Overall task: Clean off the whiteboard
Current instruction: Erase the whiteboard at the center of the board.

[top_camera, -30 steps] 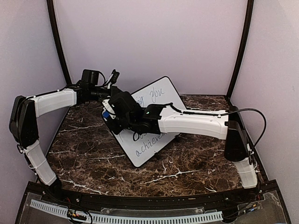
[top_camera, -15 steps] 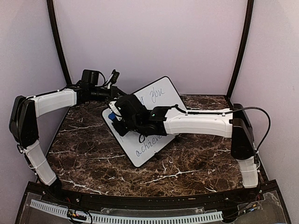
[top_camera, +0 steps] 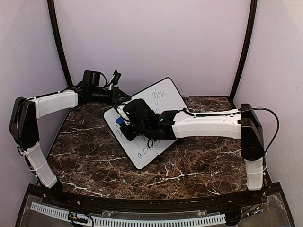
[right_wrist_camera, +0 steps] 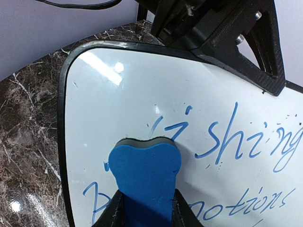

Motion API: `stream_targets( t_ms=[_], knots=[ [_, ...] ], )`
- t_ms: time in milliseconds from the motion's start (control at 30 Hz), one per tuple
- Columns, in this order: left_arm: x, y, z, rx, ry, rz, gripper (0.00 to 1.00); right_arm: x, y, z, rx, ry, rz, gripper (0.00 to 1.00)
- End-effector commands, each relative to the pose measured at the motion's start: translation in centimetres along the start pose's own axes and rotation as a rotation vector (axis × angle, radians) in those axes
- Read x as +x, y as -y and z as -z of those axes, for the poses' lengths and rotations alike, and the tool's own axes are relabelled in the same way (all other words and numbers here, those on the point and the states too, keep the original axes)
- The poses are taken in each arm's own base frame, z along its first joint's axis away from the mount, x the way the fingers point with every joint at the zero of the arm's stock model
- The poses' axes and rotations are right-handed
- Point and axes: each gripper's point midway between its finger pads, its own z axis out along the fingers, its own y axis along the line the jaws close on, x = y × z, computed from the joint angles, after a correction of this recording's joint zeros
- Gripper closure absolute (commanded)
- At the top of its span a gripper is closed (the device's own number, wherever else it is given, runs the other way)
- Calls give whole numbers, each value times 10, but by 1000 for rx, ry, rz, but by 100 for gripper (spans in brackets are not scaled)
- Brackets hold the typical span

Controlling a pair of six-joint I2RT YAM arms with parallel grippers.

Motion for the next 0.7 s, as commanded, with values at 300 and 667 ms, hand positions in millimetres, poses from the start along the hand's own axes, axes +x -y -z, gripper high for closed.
stream_targets(
  t_ms=[300, 667],
  knots=[
    [1, 19, 7, 24, 2, -29, 100, 35, -19, 11, -65, -80, 38, 72],
    [1, 19, 7, 27, 2, -25, 100, 28, -13, 5, -29, -57, 31, 72]
  ],
)
